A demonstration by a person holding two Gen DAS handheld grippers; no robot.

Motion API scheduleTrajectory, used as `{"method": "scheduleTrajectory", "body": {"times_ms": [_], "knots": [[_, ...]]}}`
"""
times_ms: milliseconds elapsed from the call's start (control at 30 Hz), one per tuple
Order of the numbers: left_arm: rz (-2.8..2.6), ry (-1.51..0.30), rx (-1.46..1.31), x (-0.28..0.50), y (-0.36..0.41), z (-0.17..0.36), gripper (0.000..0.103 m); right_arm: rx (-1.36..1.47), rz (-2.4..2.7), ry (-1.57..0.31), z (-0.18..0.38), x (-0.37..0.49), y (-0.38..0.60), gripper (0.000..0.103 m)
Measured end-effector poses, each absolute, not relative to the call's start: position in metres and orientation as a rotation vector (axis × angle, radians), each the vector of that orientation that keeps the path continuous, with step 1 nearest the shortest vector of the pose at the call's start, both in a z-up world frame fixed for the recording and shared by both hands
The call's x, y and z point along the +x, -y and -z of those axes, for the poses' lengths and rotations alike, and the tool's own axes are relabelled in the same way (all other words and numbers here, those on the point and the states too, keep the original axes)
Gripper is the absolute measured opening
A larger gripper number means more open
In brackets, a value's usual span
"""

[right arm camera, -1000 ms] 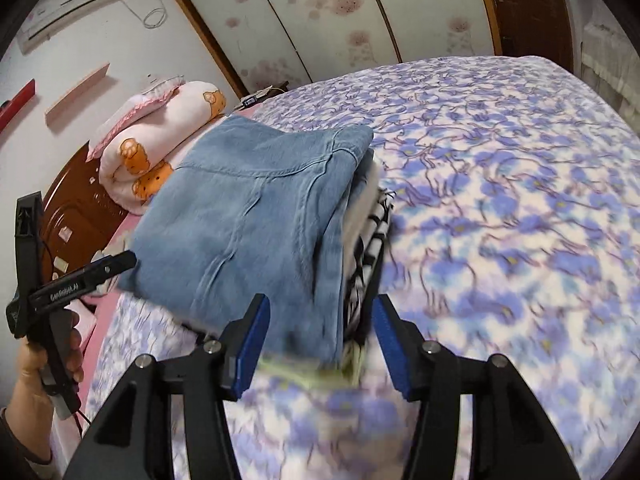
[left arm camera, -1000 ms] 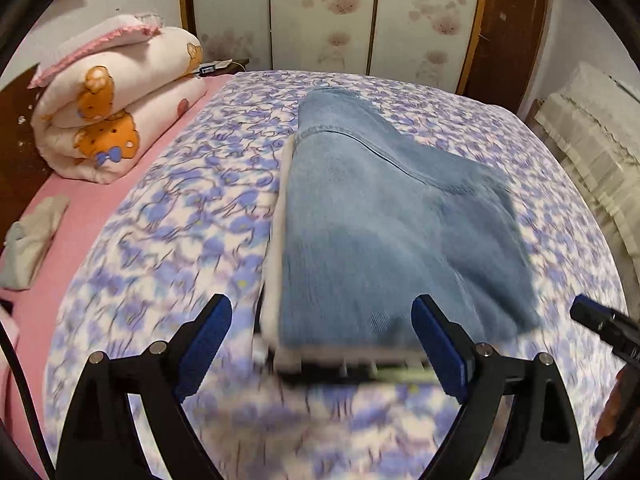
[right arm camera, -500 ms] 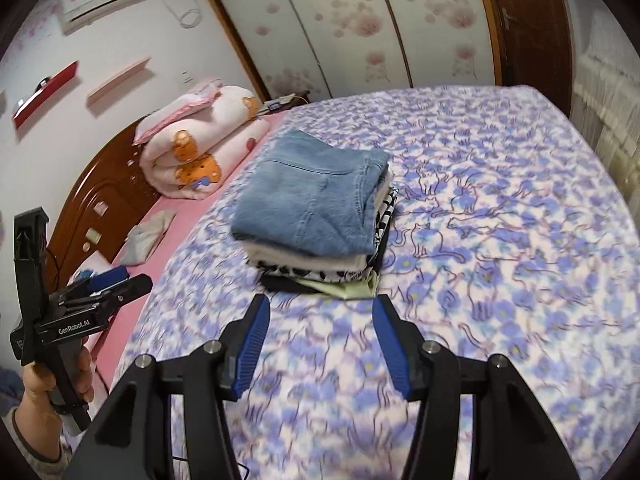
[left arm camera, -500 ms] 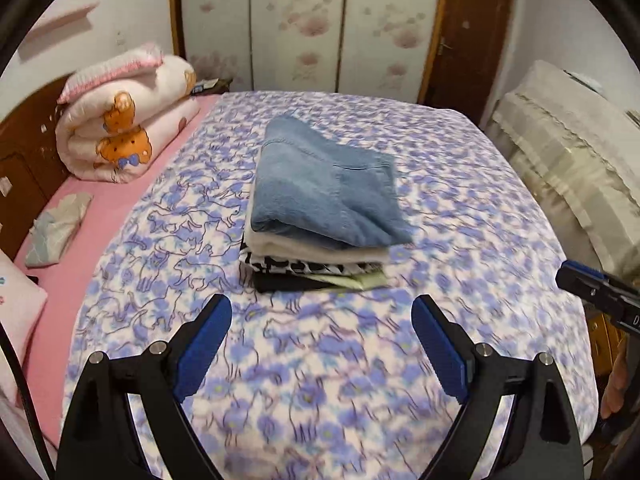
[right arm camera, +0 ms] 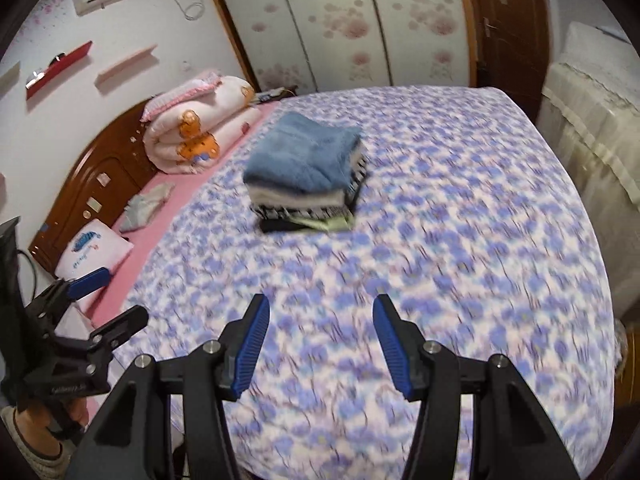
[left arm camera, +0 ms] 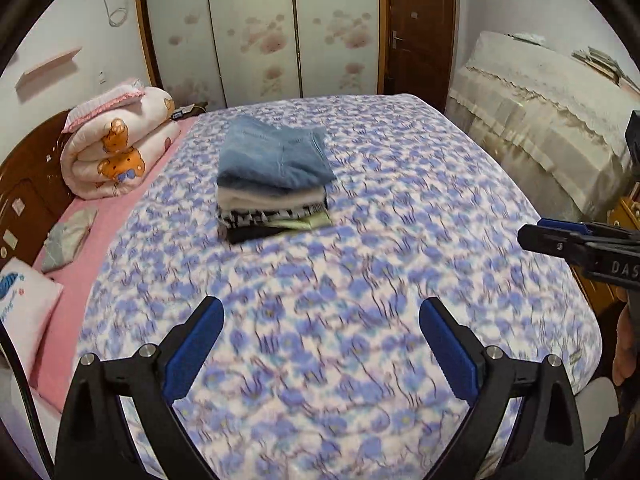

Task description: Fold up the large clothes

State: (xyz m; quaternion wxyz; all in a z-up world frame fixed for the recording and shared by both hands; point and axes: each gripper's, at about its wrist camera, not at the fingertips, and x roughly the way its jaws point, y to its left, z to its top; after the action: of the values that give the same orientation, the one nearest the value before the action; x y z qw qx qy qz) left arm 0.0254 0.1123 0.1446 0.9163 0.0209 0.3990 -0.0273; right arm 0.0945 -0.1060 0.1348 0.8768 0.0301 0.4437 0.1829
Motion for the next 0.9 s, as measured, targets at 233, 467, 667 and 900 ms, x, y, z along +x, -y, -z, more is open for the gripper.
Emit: {"method": "scheduleTrajectory", "body": {"times_ms": [233, 467, 667, 900], "knots": [[-0.029, -0.775, -0.034, -0.019, -0.099, -0.081, 0.099, -0.037, -0.268, -0.871, -0.062, 0.023, 0.115, 0.069], [-0.076, -0.815, -0.151, -0.032, -0.085, -0.028, 0.102, -0.001, -0.244, -0.868, -0.019, -0.013, 0.112, 0.075], [-0.095, -0.839, -0.160, -0.034, -0.078, -0.012, 0.102, 0.040, -0.198, -0.852, -0.007, -0.024, 0.112, 0.075], [-0.112, -0.849, -0.129, -0.036, -0.073, -0.006, 0.102, 0.062, -0.157, -0.867, 0.004, -0.021, 0.118, 0.075]]}}
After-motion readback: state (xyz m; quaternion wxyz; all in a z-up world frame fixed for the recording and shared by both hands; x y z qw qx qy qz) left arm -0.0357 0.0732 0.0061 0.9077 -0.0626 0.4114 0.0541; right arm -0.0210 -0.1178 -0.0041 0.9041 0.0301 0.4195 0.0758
